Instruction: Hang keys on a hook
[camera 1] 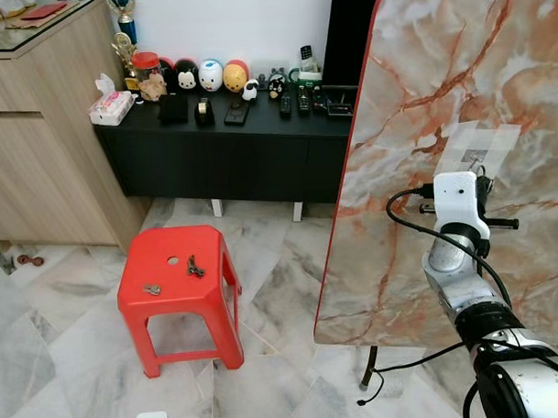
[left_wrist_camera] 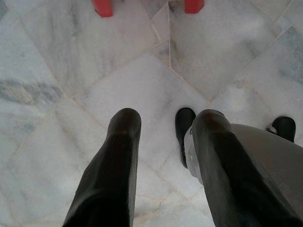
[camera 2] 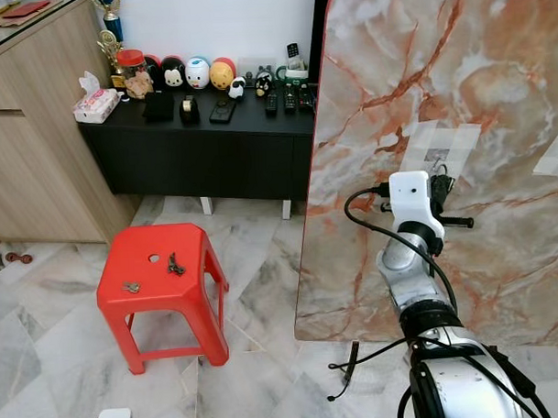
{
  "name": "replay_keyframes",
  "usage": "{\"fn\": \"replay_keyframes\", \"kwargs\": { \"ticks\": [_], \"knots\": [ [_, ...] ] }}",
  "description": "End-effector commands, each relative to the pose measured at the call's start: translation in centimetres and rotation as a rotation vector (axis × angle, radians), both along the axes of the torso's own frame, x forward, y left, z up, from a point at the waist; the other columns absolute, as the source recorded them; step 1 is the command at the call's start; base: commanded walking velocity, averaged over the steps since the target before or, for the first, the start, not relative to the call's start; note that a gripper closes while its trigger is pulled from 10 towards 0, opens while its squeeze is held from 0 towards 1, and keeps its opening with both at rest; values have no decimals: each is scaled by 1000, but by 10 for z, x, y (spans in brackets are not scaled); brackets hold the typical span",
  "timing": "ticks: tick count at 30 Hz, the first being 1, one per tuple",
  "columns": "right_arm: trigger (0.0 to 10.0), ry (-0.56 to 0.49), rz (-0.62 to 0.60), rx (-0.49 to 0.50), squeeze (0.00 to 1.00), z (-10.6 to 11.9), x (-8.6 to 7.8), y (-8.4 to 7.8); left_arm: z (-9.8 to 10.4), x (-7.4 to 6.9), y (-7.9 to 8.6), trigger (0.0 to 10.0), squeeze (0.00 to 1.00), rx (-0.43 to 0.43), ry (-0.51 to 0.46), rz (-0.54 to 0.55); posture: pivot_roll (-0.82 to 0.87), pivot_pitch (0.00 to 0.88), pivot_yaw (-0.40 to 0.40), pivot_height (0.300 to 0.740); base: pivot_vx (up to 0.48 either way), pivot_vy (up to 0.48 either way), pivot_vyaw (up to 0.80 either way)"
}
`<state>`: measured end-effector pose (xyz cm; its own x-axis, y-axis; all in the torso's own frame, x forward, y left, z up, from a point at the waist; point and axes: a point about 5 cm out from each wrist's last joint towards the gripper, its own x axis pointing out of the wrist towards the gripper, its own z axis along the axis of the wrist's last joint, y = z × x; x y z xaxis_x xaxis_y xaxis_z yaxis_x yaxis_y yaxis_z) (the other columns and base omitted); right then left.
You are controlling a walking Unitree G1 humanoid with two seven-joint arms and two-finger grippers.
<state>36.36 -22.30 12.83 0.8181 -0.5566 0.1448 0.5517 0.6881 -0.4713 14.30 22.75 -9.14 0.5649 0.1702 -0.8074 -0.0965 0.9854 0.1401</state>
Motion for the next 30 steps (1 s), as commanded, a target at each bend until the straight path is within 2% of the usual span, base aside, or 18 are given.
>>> {"fn": "replay_keyframes", "kwargs": {
  "ticks": [1, 16, 20, 30],
  "knots": [
    [10000, 4, 1, -4, 0, 5, 3, -2, -3, -3, -5, 10000, 0, -6, 24, -2, 8, 0, -52, 740, 0, 0, 0],
    [10000, 30, 20, 12, 0, 3, 5, 1, -5, -6, -9, 10000, 0, -9, 31, -4, 7, 0, -50, 740, 0, 0, 0],
    [10000, 39, 31, 21, 0, 2, 6, 2, -6, -12, -6, 10000, 0, -9, 41, 2, 6, 0, -49, 740, 0, 0, 0],
    [10000, 44, 53, 67, 0, 1, 7, 5, -4, -14, 4, 10000, 0, -3, 44, 14, 7, 0, -51, 740, 0, 0, 0]
  ]
}}
